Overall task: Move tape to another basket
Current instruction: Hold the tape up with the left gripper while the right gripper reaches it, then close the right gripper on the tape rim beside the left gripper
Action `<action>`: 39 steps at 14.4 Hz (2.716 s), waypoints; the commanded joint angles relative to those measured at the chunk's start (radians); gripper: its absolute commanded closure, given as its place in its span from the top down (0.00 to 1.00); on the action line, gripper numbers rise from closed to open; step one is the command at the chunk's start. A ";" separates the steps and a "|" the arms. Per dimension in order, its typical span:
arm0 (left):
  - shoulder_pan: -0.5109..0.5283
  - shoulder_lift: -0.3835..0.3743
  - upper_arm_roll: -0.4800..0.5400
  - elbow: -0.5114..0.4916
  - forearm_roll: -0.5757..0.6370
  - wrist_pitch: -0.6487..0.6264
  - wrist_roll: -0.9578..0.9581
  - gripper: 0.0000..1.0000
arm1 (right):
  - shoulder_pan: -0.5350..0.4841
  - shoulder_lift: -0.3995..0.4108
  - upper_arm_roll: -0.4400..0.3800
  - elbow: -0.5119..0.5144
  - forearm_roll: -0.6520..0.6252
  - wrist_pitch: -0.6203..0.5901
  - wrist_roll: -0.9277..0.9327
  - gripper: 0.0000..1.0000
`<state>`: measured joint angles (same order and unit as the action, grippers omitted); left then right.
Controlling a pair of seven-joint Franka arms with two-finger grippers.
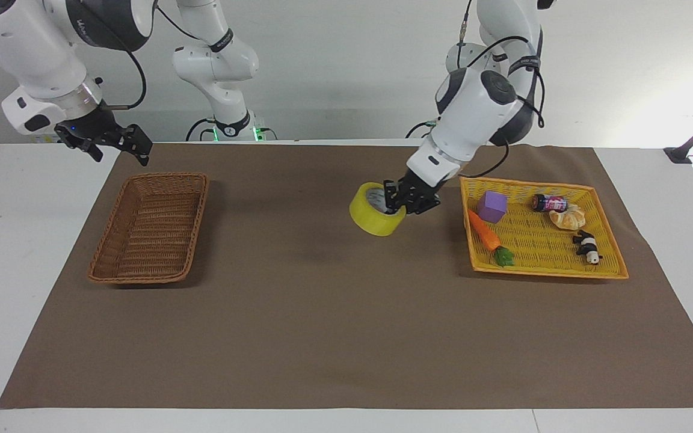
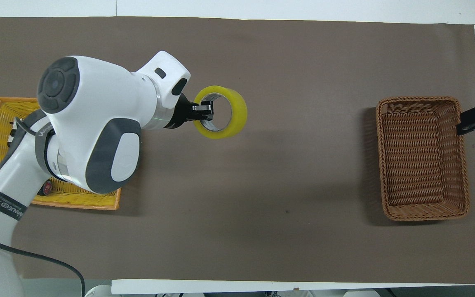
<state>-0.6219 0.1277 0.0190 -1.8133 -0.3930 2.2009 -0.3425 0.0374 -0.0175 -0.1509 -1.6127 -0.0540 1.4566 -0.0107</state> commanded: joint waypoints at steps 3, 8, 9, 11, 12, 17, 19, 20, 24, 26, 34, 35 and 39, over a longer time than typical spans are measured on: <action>0.005 0.000 0.024 0.017 -0.020 -0.007 0.010 0.09 | -0.002 -0.024 0.001 -0.026 -0.006 -0.001 -0.025 1.00; 0.004 0.000 0.024 0.014 -0.018 -0.007 0.013 0.06 | 0.027 -0.025 0.017 -0.039 0.199 0.014 -0.179 1.00; 0.004 0.000 0.024 0.011 -0.017 -0.007 0.013 0.05 | 0.030 -0.024 0.019 -0.049 0.289 0.040 -0.178 1.00; 0.004 0.000 0.024 0.008 -0.017 -0.007 0.014 0.05 | 0.042 -0.012 0.019 -0.087 0.496 0.108 -0.186 1.00; 0.004 0.000 0.024 0.008 -0.017 -0.009 0.014 0.05 | 0.047 0.002 0.021 -0.098 0.598 0.140 -0.187 1.00; 0.004 0.000 0.026 0.006 -0.014 -0.029 0.014 0.05 | 0.246 0.076 0.025 -0.168 1.004 0.532 -0.178 1.00; 0.004 -0.002 0.026 0.006 -0.009 -0.030 0.014 0.04 | 0.307 0.125 0.025 -0.161 1.118 0.553 -0.201 1.00; 0.004 -0.002 0.026 0.005 -0.009 -0.035 0.014 0.04 | 0.324 0.145 0.025 -0.161 1.122 0.557 -0.207 1.00; 0.004 -0.005 0.026 0.005 -0.007 -0.079 0.022 0.03 | 0.337 0.200 0.028 -0.176 1.164 0.541 -0.216 1.00; 0.004 -0.006 0.026 0.005 -0.007 -0.090 0.022 0.03 | 0.361 0.199 0.028 -0.188 1.171 0.550 -0.216 1.00; 0.004 -0.006 0.026 0.005 -0.007 -0.090 0.025 0.03 | 0.412 0.186 0.028 -0.254 1.230 0.584 -0.219 1.00; 0.005 -0.006 0.026 0.005 -0.006 -0.090 0.026 0.03 | 0.414 0.186 0.028 -0.254 1.231 0.584 -0.219 1.00; 0.005 -0.006 0.026 0.005 -0.007 -0.092 0.025 0.03 | 0.432 0.186 0.028 -0.256 1.231 0.594 -0.221 0.98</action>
<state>-0.6187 0.1320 0.0409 -1.8129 -0.3931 2.1259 -0.3317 0.4613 0.1924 -0.1226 -1.8353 1.1538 2.0253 -0.2059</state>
